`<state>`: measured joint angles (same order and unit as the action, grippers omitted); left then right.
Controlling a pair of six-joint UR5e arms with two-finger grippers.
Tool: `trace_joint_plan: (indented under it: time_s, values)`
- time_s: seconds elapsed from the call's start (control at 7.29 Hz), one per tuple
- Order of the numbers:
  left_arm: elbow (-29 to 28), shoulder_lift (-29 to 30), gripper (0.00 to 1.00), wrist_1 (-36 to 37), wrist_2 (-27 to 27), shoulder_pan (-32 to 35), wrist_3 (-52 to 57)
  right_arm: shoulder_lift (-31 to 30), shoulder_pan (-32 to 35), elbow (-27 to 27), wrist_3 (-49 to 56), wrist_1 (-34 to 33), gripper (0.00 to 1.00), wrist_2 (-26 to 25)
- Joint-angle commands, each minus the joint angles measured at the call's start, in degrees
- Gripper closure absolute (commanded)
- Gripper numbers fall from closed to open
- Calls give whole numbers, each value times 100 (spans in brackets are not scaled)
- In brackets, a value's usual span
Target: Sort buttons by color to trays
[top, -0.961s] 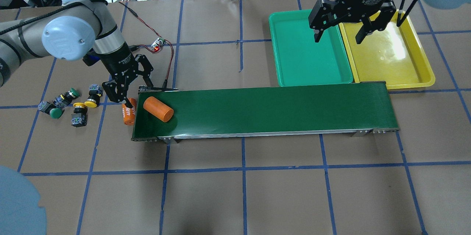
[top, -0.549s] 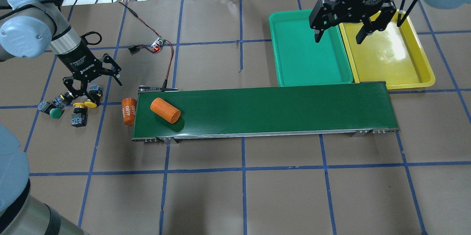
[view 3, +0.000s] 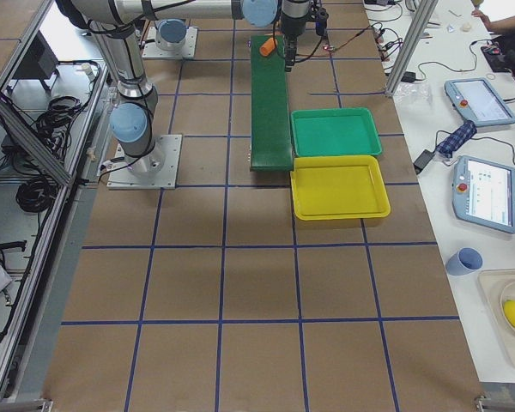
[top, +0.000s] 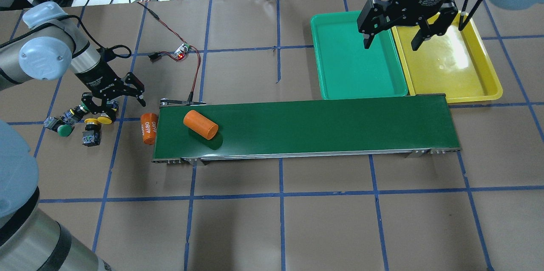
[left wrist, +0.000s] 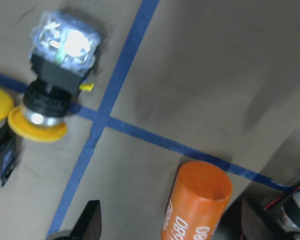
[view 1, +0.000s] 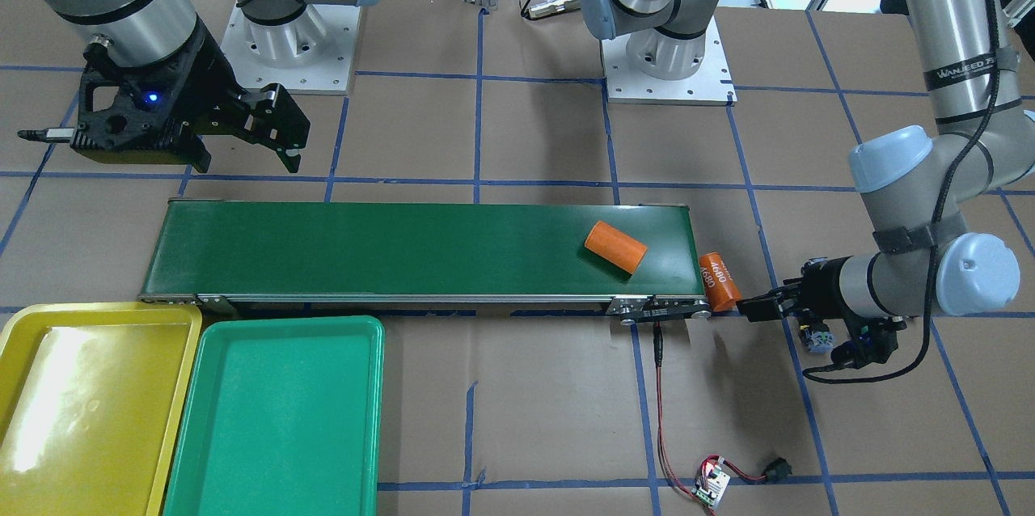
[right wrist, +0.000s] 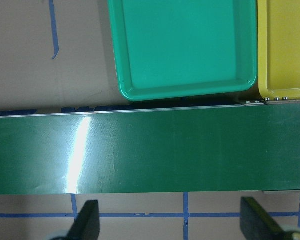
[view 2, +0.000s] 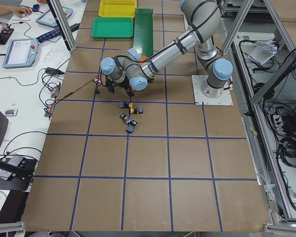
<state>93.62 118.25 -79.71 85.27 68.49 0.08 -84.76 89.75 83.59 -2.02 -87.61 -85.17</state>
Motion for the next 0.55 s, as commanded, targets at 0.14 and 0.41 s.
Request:
trace_joint_plan:
  time_s: [0.14, 0.41]
  values:
    - [33, 40, 0, -45, -324, -2, 63, 21, -27, 0, 35, 8, 0, 0]
    - [51, 110, 0, -19, -379, 6, 237, -23, -27, 0, 44, 16, 0, -9]
